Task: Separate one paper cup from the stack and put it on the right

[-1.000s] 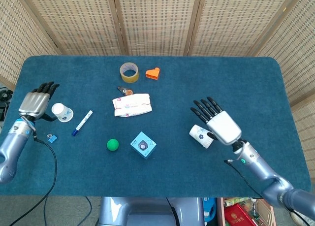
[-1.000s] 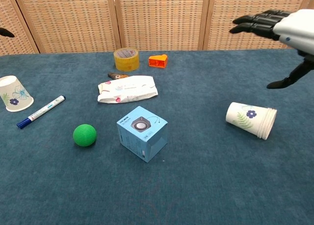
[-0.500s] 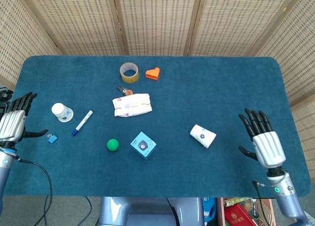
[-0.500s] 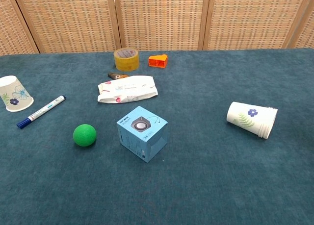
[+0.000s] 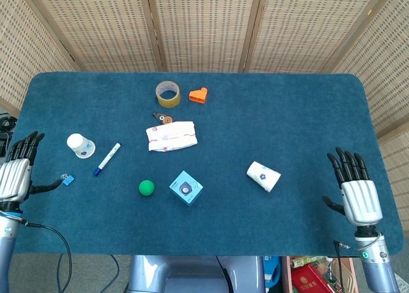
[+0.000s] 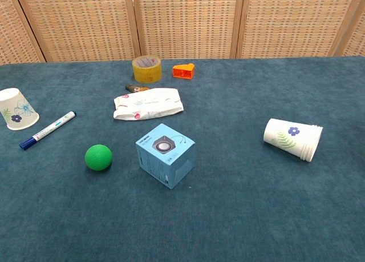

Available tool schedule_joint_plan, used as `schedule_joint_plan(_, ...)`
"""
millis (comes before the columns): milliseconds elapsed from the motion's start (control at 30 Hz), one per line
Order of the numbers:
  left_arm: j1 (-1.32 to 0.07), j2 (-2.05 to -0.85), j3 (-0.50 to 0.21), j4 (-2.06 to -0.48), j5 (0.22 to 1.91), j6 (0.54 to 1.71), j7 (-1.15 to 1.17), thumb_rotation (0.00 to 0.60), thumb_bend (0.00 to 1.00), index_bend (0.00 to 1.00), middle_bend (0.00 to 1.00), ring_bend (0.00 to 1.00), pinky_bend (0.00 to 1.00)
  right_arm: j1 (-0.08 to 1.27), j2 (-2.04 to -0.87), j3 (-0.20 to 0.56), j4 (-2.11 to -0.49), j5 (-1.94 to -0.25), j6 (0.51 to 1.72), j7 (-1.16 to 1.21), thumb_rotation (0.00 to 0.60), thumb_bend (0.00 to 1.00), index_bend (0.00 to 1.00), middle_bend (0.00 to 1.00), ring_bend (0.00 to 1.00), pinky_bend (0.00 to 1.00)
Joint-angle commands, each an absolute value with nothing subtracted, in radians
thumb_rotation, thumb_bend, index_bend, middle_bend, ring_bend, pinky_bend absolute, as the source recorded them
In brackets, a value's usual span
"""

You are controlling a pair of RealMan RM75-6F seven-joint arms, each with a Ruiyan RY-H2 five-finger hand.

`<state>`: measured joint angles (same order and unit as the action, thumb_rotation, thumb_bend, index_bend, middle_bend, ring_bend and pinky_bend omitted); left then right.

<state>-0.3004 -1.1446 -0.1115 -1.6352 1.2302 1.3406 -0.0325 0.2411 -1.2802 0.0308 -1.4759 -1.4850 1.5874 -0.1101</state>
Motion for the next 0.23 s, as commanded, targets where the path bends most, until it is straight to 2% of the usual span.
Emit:
schedule_joint_plan(33, -0.300, -1.142, -0.108, -1.636, 1.244, 1.337, -0.026, 0.600, 0.12, 0.00, 0.00, 0.00, 0.00, 0.236, -1.275, 0.037, -1.482, -1.482, 1.586, -0.113, 0.600, 0.00, 0.00, 0.00, 0.00, 0.00)
schedule_joint_plan(233, -0.296, -1.138, -0.105, -1.639, 1.271, 1.329, -0.028, 0.600, 0.12, 0.00, 0.00, 0.00, 0.00, 0.217, -1.264, 0.050, -1.502, -1.487, 1.593, -0.114, 0.600, 0.00, 0.00, 0.00, 0.00, 0.00)
